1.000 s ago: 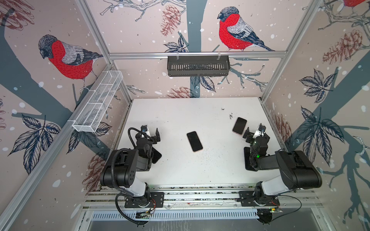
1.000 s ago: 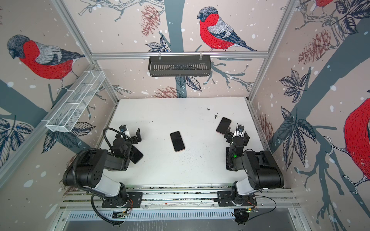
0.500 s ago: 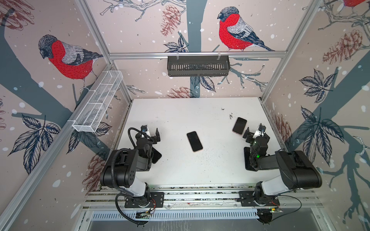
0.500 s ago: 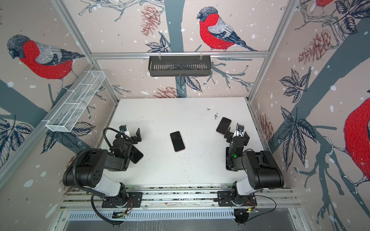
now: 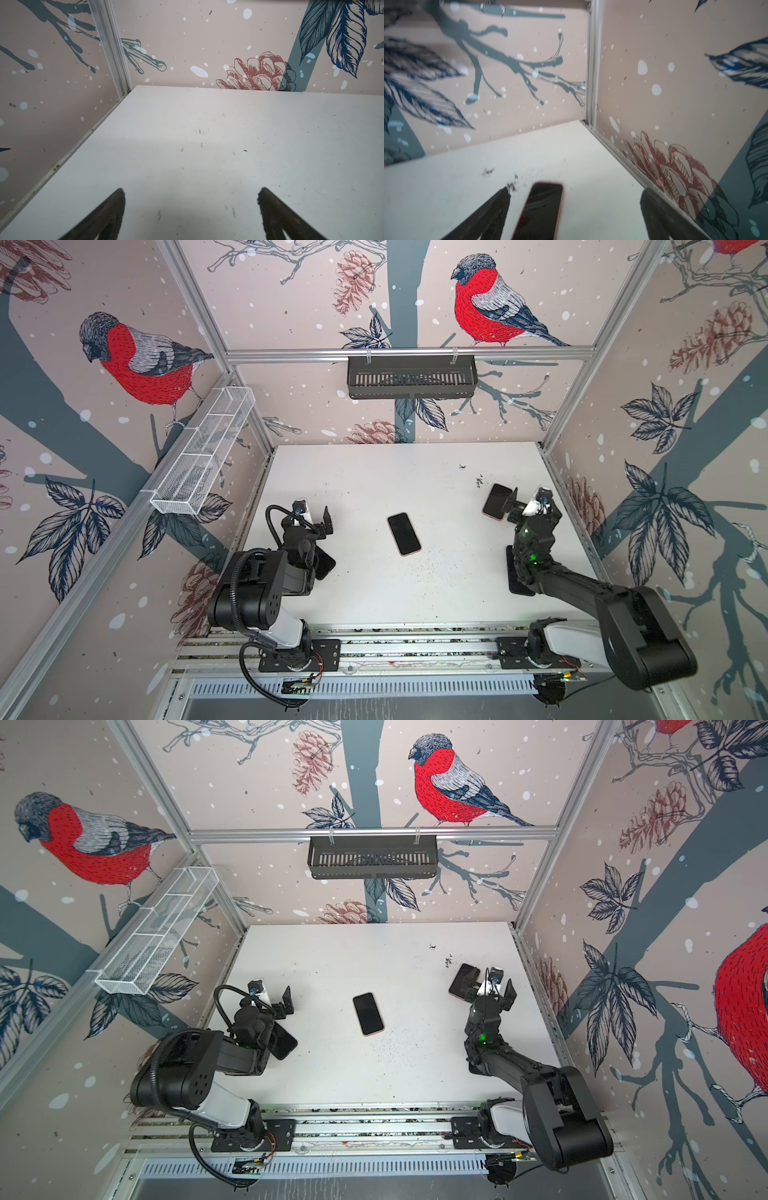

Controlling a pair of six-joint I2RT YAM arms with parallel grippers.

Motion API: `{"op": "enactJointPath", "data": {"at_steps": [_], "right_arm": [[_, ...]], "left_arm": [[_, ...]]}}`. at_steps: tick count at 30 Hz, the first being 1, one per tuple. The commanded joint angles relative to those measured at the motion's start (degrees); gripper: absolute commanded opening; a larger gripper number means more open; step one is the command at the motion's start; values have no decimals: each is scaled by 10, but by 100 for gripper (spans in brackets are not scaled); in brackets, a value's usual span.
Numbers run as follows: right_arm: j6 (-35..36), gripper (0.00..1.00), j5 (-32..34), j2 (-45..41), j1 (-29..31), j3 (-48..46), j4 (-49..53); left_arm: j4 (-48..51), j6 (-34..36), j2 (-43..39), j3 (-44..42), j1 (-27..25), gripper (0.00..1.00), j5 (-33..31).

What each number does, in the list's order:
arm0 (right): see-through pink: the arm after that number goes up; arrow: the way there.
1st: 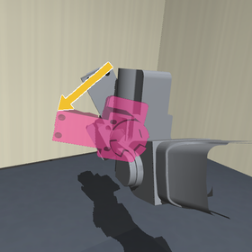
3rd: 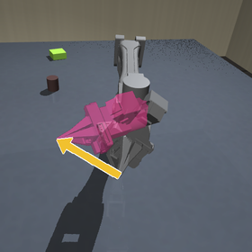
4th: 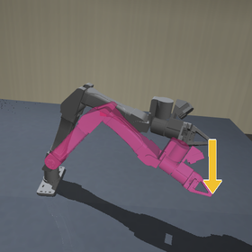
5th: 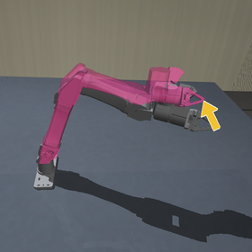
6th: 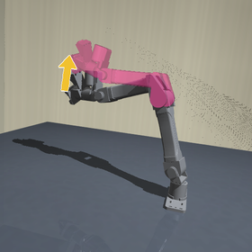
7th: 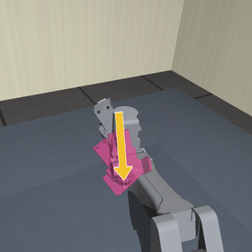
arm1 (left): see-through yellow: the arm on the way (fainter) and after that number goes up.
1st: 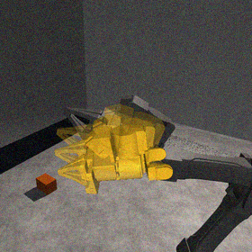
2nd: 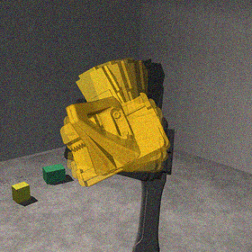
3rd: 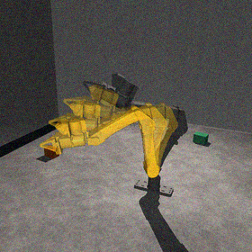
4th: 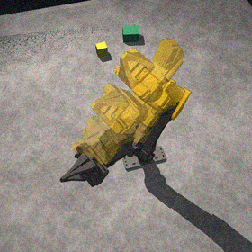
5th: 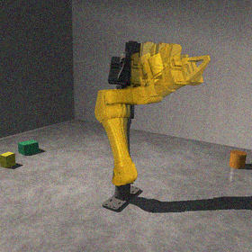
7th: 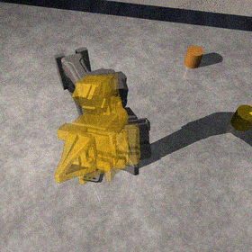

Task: Take the phone out of the phone case
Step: 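Move the right gripper over the black-cased phone and lower onto it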

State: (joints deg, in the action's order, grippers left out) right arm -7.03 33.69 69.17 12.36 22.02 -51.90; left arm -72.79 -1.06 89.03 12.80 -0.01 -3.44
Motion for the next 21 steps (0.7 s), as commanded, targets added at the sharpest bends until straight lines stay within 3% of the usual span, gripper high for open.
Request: {"op": "enactJointPath", "data": {"at_steps": [1, 5, 13, 21], "right_arm": [[-128, 100, -15, -16, 2, 53, 268], [-184, 100, -129, 3, 13, 115, 401], [-237, 100, -216, 42, 20, 193, 641], [-255, 100, -247, -99, 21, 101, 664]], "left_arm": [[-23, 8, -1, 2, 2, 99, 1], [-23, 8, -1, 3, 2, 99, 1], [-20, 10, 0, 5, 2, 99, 7], [-37, 26, 2, -3, -16, 99, -3]]}}
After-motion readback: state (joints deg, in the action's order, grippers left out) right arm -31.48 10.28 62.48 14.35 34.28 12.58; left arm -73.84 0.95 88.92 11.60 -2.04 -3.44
